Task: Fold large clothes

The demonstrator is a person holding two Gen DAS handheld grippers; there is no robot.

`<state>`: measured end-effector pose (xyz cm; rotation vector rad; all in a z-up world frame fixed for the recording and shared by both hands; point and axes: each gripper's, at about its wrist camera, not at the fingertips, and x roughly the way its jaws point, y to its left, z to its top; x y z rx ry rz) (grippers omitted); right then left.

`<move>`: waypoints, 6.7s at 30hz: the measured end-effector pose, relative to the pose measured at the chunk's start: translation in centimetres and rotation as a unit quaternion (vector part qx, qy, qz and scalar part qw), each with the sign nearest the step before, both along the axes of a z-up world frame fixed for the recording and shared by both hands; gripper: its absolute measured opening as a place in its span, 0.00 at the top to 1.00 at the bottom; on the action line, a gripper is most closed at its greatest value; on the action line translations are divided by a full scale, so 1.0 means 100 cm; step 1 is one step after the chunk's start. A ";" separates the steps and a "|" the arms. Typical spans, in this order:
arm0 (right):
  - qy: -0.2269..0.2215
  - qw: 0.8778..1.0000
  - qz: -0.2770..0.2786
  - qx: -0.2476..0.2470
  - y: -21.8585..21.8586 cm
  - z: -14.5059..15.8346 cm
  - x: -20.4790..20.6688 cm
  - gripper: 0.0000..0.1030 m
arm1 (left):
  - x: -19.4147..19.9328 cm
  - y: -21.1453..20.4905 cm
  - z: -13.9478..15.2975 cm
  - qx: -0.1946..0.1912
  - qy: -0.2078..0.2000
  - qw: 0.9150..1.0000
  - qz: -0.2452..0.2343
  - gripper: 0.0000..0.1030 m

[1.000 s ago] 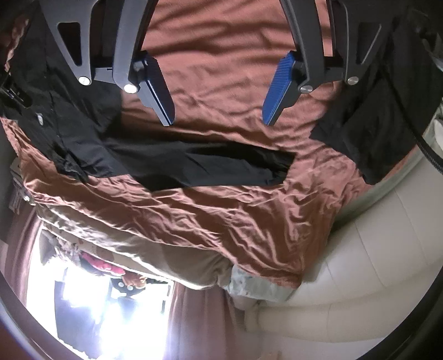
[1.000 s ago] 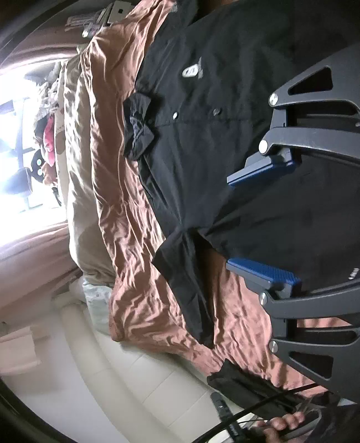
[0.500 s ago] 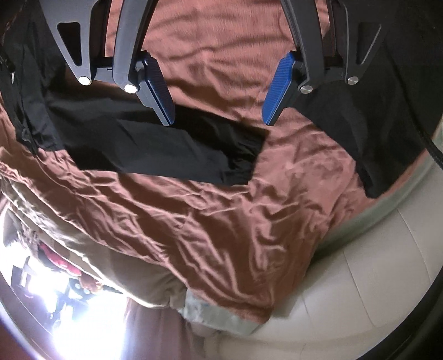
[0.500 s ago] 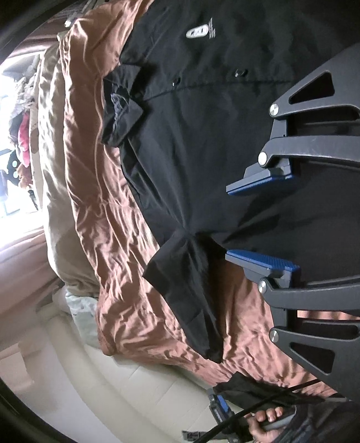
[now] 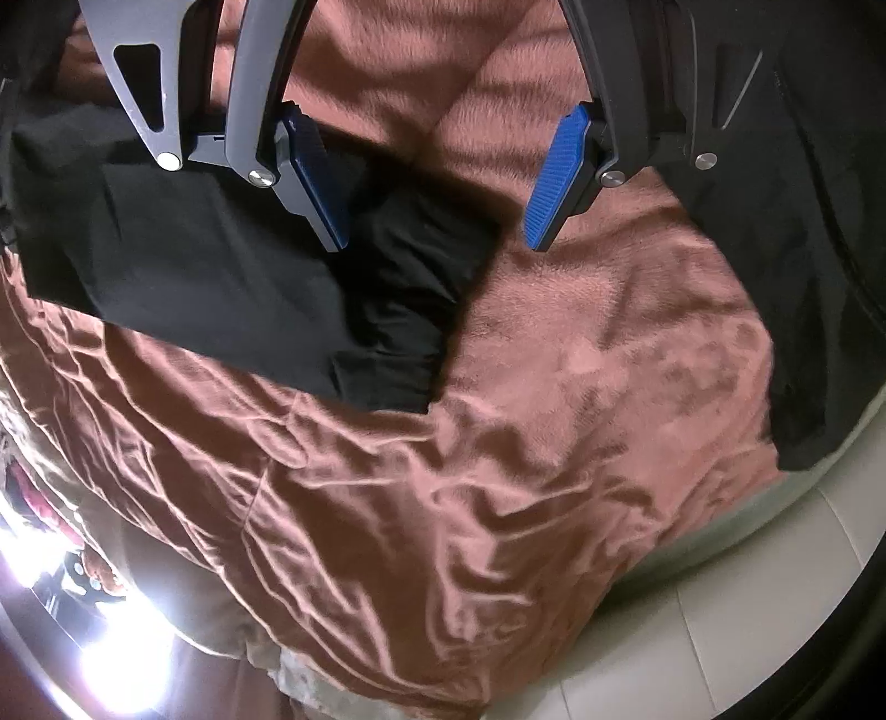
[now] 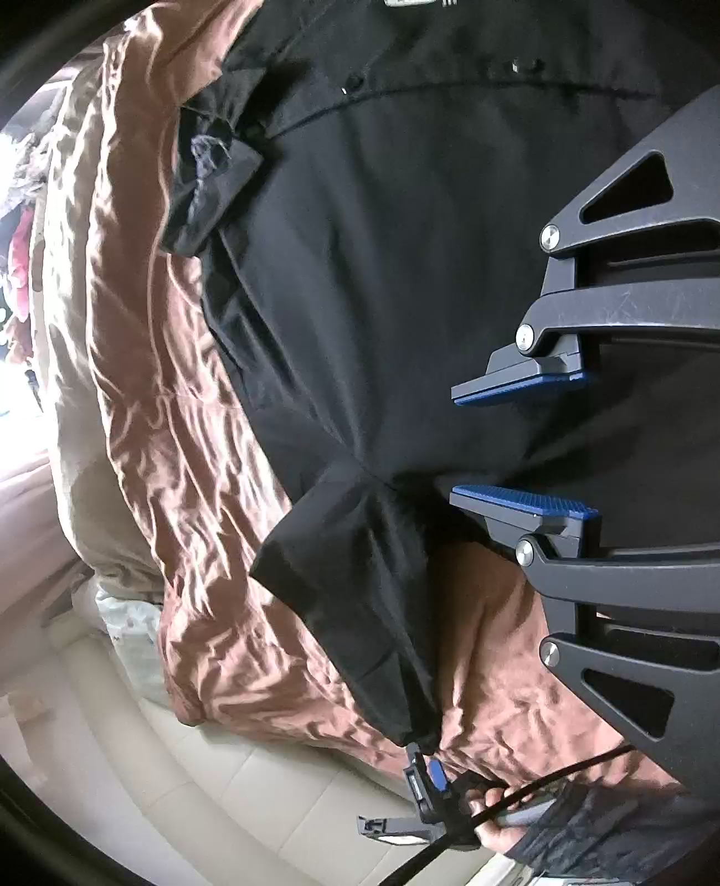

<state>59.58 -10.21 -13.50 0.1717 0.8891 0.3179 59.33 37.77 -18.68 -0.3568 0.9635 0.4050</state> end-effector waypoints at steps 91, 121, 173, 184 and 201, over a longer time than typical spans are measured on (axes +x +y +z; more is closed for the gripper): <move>0.010 0.908 -0.344 0.240 -0.302 0.027 -0.161 0.27 | -0.048 -0.414 0.125 0.078 -0.054 0.930 -0.356 0.21; -0.107 0.794 -0.538 0.263 -0.437 -0.009 -0.275 0.64 | -0.054 -0.575 0.037 0.089 0.010 0.886 -0.456 0.21; 0.042 0.975 -0.167 0.138 -0.151 0.036 -0.068 0.98 | -0.068 -0.386 0.069 -0.088 -0.057 0.965 -0.241 0.21; 0.026 0.945 -0.219 0.241 -0.226 0.057 -0.146 0.32 | -0.070 -0.397 0.067 -0.100 -0.063 0.961 -0.250 0.21; 0.001 0.895 -0.363 0.258 -0.312 0.010 -0.143 0.78 | -0.073 -0.439 0.060 -0.070 -0.062 0.955 -0.283 0.21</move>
